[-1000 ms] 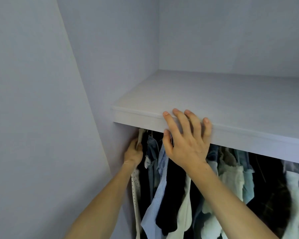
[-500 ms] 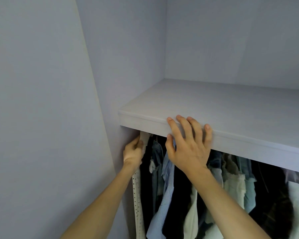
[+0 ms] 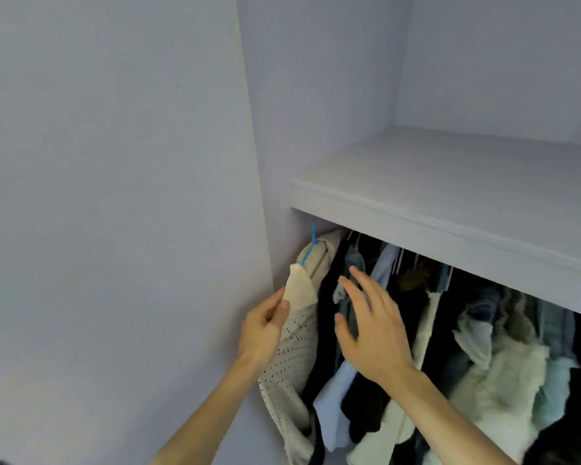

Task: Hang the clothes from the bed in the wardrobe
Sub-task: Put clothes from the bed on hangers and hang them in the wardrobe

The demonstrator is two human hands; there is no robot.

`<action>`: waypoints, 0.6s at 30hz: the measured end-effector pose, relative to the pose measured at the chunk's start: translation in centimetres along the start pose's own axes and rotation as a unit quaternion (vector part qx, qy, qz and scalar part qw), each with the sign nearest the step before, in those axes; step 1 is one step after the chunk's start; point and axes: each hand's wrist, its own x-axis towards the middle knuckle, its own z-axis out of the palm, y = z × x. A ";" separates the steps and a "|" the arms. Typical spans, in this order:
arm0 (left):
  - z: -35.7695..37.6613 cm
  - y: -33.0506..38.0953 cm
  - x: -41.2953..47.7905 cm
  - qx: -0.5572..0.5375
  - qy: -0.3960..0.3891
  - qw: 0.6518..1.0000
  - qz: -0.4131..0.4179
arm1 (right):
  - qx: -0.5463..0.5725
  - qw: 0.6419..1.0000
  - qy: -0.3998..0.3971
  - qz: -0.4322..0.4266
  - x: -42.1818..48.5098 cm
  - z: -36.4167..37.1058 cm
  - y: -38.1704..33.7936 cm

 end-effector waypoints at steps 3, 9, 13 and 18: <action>-2.3 -1.0 -4.5 0.011 0.003 1.000 -0.023 | 0.162 0.980 -0.063 0.100 -1.2 2.3 -1.0; -7.8 -1.4 -15.6 0.059 0.020 0.994 -0.089 | 0.284 0.939 -0.143 0.129 -2.4 5.5 -4.7; -11.3 -1.4 -24.2 0.061 0.057 0.989 -0.121 | 0.296 0.923 -0.246 0.007 -4.3 5.6 -9.9; -15.9 -1.5 -35.7 0.073 0.144 0.975 -0.155 | 0.315 0.903 -0.275 -0.100 -10.0 5.9 -19.4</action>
